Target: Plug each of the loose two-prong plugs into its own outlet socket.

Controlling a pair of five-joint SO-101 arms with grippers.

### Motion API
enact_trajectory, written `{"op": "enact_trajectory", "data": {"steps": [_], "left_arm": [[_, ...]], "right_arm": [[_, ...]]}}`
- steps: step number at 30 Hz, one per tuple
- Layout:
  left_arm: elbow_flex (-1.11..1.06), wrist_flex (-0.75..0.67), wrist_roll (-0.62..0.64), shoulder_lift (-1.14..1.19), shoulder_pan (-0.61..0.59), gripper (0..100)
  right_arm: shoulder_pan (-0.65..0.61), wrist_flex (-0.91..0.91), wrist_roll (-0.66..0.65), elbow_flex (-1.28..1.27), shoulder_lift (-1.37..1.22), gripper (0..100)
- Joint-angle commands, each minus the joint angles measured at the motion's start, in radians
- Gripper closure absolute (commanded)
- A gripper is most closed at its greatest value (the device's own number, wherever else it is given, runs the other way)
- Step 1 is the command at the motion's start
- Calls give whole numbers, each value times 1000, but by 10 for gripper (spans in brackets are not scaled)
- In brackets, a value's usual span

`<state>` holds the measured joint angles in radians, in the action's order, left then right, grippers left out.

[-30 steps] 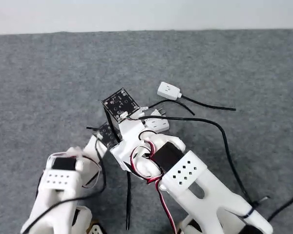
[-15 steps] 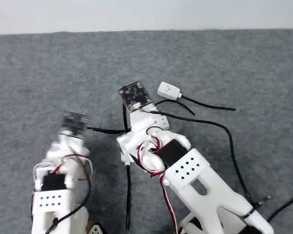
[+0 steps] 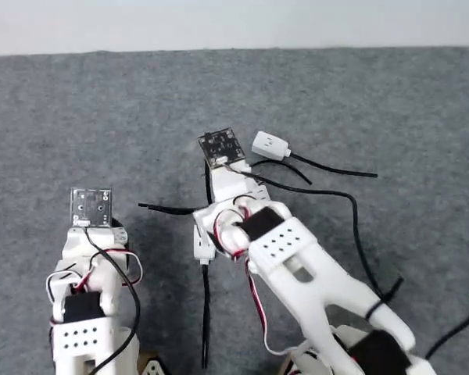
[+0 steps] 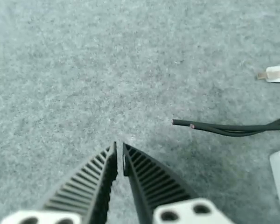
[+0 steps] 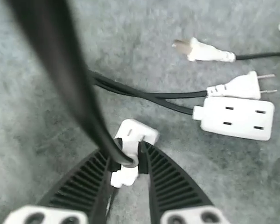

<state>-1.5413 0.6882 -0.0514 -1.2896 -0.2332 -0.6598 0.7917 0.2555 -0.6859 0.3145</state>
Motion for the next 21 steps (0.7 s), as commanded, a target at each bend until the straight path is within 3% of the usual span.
{"op": "enact_trajectory", "data": {"steps": [1,21], "left_arm": [[4,-25,14,-44,-9,987],[-24,43,14,-161,-9,987]], "right_arm": [[18,-50,11,75,-33,991],[21,-136,3,44,-58,991]]}}
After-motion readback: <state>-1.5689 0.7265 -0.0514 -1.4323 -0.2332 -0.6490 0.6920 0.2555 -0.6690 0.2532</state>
